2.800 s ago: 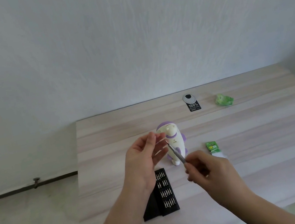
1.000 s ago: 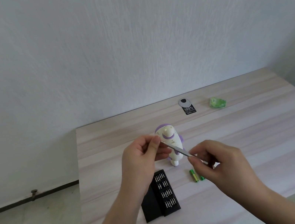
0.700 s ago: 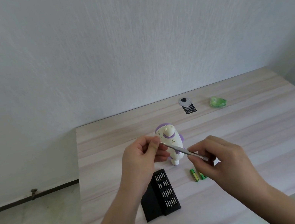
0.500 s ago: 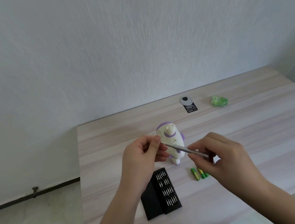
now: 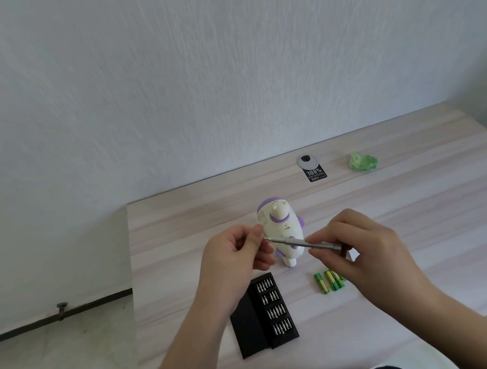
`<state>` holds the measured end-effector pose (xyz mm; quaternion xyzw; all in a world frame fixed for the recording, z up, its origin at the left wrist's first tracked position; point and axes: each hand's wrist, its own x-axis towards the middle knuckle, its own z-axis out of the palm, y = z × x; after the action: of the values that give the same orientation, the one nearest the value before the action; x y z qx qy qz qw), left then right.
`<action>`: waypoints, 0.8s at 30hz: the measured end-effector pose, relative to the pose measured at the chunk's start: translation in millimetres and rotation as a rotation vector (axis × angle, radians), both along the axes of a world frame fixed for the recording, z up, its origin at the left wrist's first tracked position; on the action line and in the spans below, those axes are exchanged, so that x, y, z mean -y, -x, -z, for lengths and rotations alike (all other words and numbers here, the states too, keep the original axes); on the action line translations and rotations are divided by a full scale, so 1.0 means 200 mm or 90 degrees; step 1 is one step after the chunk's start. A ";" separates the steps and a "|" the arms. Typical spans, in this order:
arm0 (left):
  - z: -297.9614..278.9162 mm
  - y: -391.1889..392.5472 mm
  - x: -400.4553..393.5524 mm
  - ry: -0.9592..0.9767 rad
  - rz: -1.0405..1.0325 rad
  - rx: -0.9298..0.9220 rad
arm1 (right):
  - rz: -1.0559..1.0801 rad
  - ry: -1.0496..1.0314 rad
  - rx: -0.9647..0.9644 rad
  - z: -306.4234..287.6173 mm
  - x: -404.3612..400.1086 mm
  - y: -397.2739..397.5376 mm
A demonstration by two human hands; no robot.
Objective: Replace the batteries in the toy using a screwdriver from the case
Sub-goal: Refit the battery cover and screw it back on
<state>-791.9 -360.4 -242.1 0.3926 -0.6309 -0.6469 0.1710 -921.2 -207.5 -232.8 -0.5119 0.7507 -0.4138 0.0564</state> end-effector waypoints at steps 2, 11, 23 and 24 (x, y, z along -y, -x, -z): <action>0.01 0.01 -0.01 0.018 0.010 0.015 | -0.004 -0.003 -0.002 0.01 -0.01 0.01; 0.03 0.08 -0.09 0.039 0.006 0.025 | 0.037 -0.009 0.082 0.04 -0.06 0.05; 0.04 0.23 -0.23 -0.091 -0.055 -0.045 | 0.070 0.002 0.524 0.04 -0.12 0.12; 0.03 0.24 -0.24 -0.100 -0.064 -0.049 | 0.071 0.007 0.534 0.05 -0.13 0.14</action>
<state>-840.0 -312.4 -248.7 0.4104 -0.5510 -0.6997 0.1961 -948.3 -182.1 -242.7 -0.2579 0.6871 -0.5925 0.3320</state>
